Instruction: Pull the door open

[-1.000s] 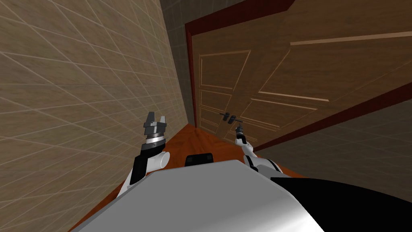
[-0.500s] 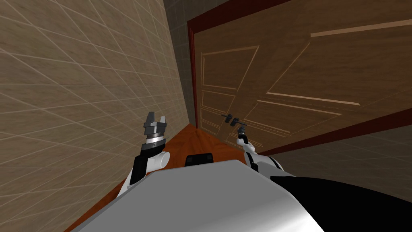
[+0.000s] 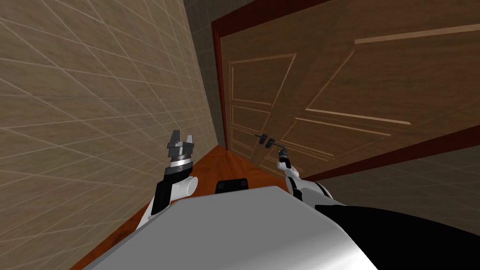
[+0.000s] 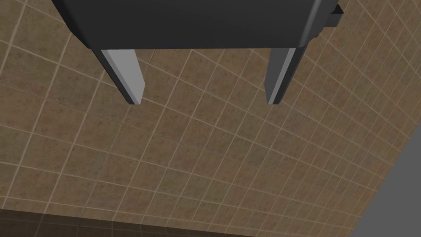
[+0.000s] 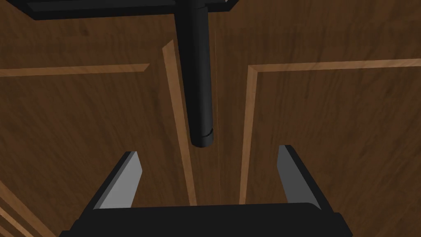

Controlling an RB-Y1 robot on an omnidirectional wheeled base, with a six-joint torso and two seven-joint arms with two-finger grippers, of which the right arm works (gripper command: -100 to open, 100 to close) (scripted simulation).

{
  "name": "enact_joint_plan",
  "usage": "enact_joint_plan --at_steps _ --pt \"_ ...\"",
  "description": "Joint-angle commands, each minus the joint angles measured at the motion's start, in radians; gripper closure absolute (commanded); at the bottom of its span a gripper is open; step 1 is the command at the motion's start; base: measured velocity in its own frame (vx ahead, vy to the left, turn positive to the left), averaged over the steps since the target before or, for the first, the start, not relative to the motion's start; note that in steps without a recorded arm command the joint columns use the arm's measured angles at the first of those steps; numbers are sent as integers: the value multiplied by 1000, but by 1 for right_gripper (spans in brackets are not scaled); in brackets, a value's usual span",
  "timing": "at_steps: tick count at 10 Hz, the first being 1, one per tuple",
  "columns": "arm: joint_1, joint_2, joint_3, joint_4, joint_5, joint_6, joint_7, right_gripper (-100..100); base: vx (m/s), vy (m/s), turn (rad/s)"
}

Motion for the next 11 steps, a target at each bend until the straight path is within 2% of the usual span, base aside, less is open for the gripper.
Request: enact_joint_plan --at_steps 1,2,4,5,6,11 --pt "8 -1 -6 -6 -3 3 3 -100 98 -185 7" --pt "4 1 -6 -6 -2 3 4 -100 154 -125 55" --pt "-5 7 -1 -10 0 3 5 -100 191 -12 100" --pt "6 12 -8 -35 -3 18 14 -100 63 12 6" --pt "6 12 -8 -35 -3 18 14 100 0 0 0" --pt "6 12 -8 -35 -3 18 14 100 -12 -1 6"
